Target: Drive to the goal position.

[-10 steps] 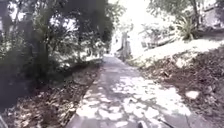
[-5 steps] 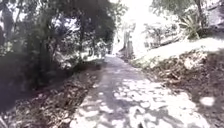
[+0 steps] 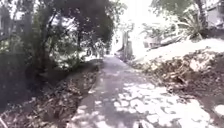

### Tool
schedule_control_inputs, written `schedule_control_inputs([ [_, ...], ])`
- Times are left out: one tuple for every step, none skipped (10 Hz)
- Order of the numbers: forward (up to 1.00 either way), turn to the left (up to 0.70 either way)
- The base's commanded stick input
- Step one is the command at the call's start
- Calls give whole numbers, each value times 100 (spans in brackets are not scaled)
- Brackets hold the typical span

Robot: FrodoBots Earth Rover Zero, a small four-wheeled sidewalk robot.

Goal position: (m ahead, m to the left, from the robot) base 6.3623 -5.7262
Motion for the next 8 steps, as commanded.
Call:
schedule_control_inputs([
  [50,6],
  [50,0],
  [50,4],
  [50,-7],
  [50,-50],
  [50,-50],
  [50,-48],
  [50,-13],
])
